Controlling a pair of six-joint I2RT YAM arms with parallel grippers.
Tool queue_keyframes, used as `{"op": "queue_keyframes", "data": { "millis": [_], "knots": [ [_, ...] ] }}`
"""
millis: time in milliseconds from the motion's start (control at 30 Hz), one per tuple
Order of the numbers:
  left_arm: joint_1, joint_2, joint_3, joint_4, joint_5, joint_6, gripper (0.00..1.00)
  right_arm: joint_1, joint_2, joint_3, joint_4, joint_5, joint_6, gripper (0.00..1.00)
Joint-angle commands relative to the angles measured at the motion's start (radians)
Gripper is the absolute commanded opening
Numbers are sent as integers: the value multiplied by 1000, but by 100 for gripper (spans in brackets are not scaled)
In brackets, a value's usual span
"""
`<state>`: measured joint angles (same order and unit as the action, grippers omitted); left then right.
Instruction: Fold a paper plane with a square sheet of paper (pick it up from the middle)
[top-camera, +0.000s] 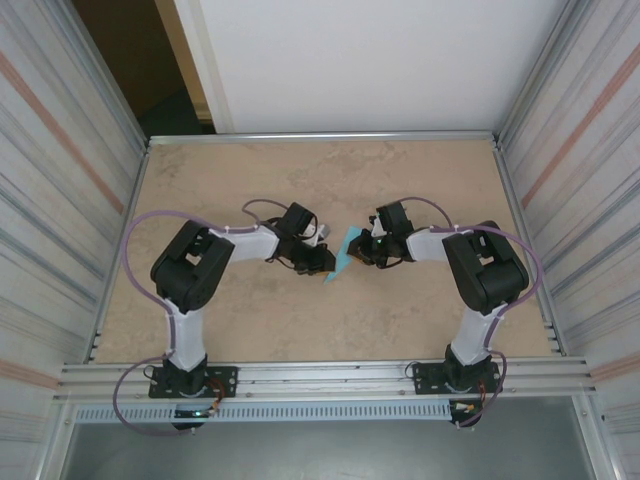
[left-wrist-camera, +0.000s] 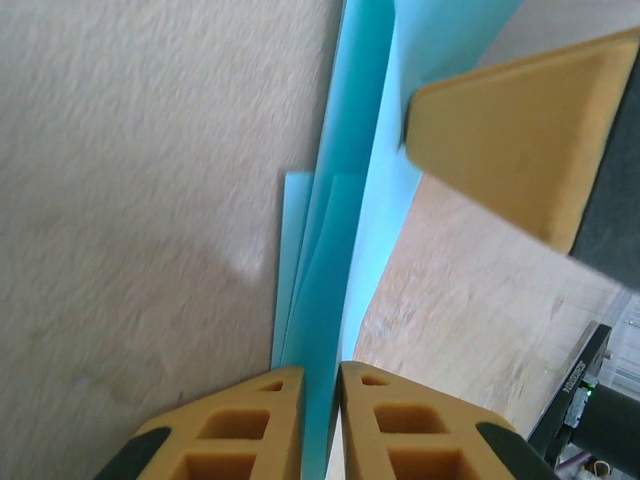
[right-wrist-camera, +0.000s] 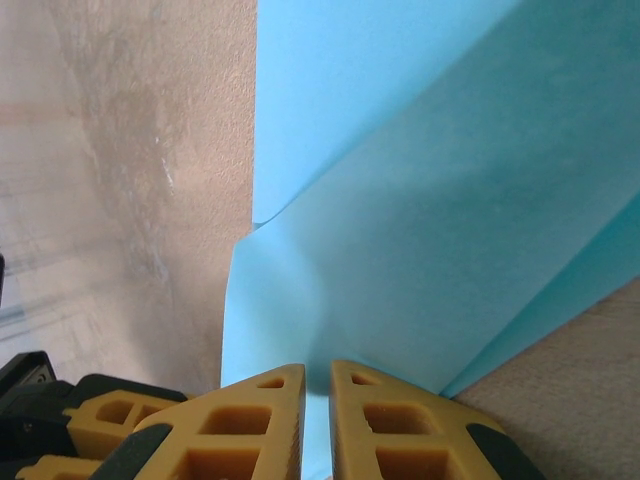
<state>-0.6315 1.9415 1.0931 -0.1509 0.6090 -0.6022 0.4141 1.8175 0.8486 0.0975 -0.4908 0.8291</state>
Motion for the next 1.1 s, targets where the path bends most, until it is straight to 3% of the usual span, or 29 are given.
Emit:
{"op": "queue_keyframes", "data": {
  "millis": [0, 133, 333, 400, 533, 767, 1067],
  "knots": [
    [10, -84, -20, -75, -12, 23, 19, -7, 37, 7, -71, 48, -1, 14],
    [10, -143, -15, -107, -56, 39, 28, -6, 44, 15, -79, 46, -1, 14],
    [15, -198, -4, -193, -204, 90, 30, -3, 48, 23, -91, 52, -5, 14],
    [15, -219, -8, -118, -162, 86, 30, 0, 49, 24, -96, 52, -8, 14],
    [4, -164, 14, 10, -34, 32, 19, -1, 53, 26, -102, 52, -11, 14],
    [-9, -10, 122, -27, 21, 34, 12, -1, 55, 32, -117, 54, -13, 14],
    [-30, 43, 154, -98, 10, 61, 10, -1, 61, 36, -125, 55, -13, 14]
  ]
}}
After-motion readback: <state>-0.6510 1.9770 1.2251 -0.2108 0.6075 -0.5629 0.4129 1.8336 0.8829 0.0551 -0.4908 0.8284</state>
